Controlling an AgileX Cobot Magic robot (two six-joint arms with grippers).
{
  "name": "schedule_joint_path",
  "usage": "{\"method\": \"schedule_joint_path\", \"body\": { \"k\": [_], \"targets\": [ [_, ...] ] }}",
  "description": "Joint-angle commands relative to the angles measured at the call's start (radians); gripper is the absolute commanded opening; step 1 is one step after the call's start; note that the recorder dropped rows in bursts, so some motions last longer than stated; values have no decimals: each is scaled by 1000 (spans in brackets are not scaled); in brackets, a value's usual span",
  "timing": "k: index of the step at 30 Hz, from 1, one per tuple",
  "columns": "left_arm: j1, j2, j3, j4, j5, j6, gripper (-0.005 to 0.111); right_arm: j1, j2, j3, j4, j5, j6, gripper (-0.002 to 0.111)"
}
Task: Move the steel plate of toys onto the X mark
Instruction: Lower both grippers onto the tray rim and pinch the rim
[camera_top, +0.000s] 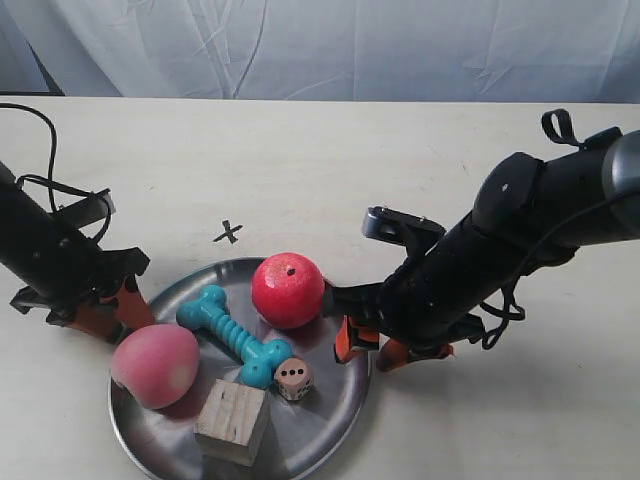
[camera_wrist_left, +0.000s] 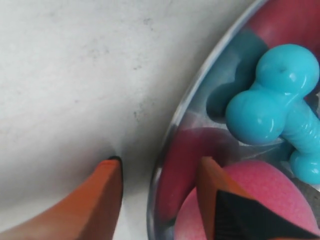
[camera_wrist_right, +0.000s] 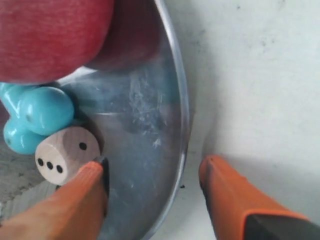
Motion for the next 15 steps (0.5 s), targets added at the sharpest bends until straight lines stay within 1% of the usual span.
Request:
{"method": "schedule_joint_path", "body": {
  "k": [1,15],
  "targets": [
    [-6,1,2,-4,-9,5,46,3,19,4,21,-9,0,55],
    [-6,1,2,-8,-9,9,46,3,42,4,63,-13,-3,55]
  ]
}}
